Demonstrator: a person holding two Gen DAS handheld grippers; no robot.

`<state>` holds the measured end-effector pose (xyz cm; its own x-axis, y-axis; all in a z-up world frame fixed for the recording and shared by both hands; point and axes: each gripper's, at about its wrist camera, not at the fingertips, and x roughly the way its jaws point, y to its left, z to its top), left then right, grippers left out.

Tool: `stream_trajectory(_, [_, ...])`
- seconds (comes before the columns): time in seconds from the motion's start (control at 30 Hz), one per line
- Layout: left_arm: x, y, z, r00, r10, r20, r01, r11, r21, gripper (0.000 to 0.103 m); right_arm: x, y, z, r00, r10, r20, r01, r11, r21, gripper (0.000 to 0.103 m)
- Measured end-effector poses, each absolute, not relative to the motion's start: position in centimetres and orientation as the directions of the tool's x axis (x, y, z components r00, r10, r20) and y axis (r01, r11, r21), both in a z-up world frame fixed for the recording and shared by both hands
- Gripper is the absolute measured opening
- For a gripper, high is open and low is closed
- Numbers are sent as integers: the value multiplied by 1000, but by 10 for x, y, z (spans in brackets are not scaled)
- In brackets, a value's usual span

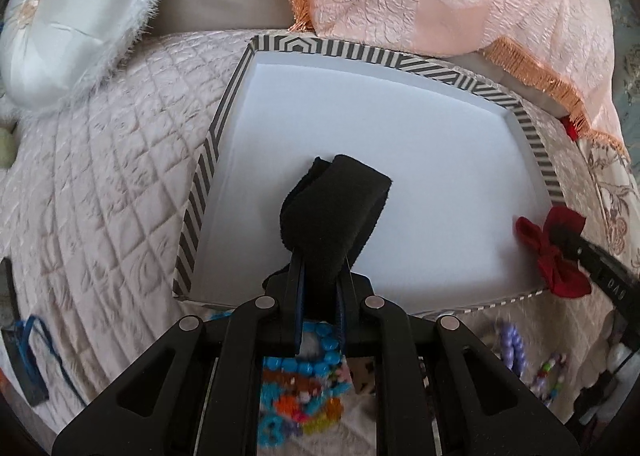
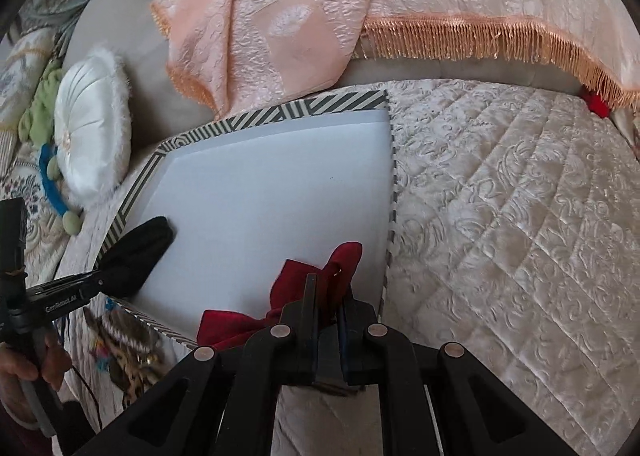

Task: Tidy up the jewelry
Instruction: 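Carry the black velvet holder into the tray with the left gripper while the right carries the red bow there, then open both grippers to release the holder and bow, then lift away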

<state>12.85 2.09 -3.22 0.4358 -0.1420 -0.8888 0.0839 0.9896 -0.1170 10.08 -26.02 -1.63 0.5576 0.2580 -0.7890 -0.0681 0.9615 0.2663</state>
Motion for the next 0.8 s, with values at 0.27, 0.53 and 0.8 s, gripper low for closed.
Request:
stream_trajectory(0.27, [113, 16, -22, 490, -83, -868, 59, 996, -62, 44, 90, -257, 9, 622, 270, -735, -59, 952, 300, 37])
stream_trajectory(0.53, [88, 17, 1, 548, -50, -835, 50, 998, -27, 47, 68, -241, 31, 637, 292, -713, -107, 950, 293, 37])
stream_trajectory(0.8, [46, 23, 29, 614, -29, -789, 29, 999, -14, 47, 18, -219, 48, 652, 286, -702, -164, 957, 238, 37])
